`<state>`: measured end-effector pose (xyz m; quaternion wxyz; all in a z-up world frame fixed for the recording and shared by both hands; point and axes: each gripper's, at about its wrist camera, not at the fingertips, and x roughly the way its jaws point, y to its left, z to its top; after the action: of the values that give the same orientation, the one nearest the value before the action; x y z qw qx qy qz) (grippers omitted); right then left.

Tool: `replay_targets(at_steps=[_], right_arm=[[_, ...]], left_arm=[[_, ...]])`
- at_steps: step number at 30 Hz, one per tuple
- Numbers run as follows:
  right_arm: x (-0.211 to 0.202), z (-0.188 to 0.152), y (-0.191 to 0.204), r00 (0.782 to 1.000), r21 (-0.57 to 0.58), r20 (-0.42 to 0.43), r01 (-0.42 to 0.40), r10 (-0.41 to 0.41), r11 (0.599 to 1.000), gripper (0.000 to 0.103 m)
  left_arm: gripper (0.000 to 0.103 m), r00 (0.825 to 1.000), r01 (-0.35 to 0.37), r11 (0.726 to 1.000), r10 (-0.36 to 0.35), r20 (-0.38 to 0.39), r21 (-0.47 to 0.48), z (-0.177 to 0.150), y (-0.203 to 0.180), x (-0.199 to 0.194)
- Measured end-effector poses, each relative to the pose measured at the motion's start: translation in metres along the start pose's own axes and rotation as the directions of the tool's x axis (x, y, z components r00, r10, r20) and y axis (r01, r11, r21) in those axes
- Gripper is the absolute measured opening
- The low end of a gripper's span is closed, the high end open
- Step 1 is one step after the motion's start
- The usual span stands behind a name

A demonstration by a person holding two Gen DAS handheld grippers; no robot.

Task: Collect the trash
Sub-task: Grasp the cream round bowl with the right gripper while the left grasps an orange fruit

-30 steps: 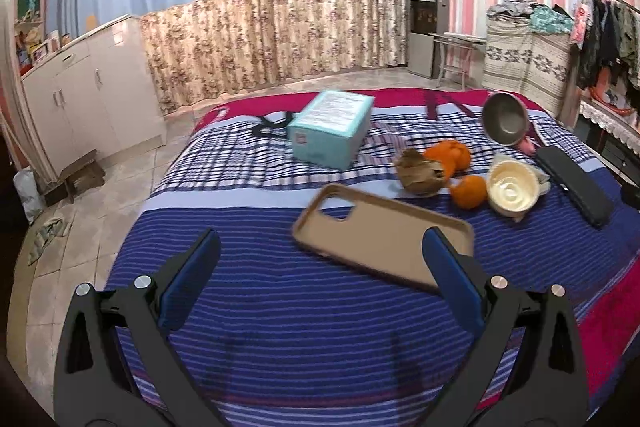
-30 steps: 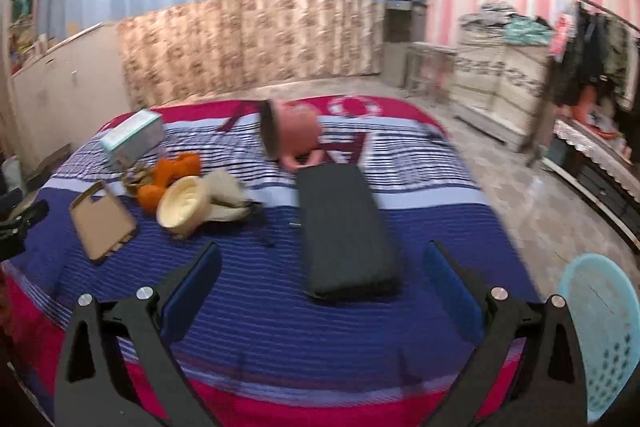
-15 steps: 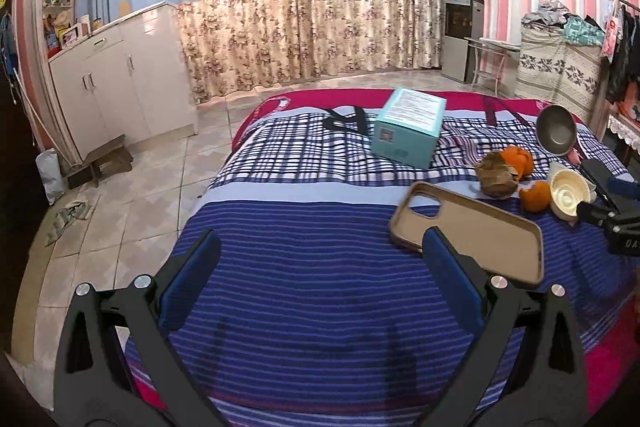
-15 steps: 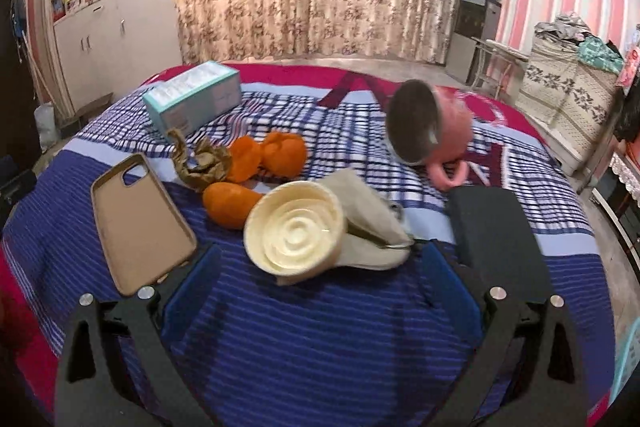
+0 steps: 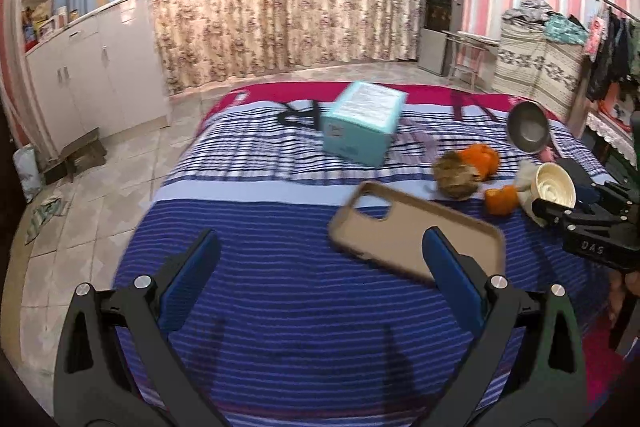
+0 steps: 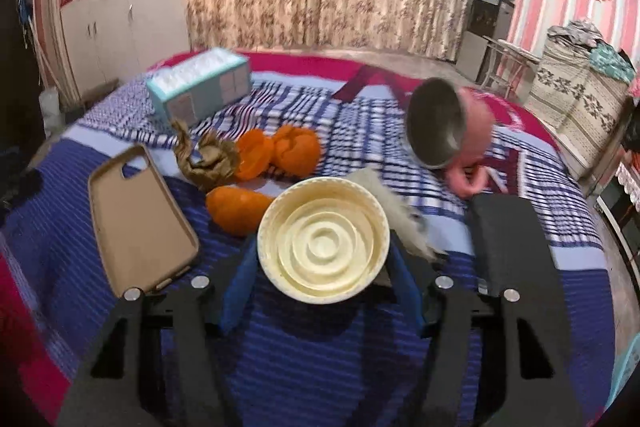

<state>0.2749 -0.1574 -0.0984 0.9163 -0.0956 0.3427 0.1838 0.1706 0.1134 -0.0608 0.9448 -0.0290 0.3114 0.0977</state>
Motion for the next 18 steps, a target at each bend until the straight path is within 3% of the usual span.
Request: replay_targets(at_steps=[4,15,18], right_arm=[[-0.026,-0.007,-0.031,1.0,0.084,0.012,0.003,-0.004,0.996,0.062],[-0.106,-0.075,-0.131,0.987,0.298,-0.014,0.154,-0.157,0.942,0.062],[-0.108,-0.093,-0.153,0.981,0.361,-0.027,0.188,-0.191,0.914,0.062]], left_arm=[[0.097,0.998,0.062,0.998,-0.062,-0.009,0.032,0.001,-0.033,0.006],[0.097,0.98,0.194,0.975,-0.187,-0.066,0.108,0.01,-0.125,0.036],[0.078,0.975,0.207,0.973,-0.196,-0.102,0.102,0.014,-0.133,0.051]])
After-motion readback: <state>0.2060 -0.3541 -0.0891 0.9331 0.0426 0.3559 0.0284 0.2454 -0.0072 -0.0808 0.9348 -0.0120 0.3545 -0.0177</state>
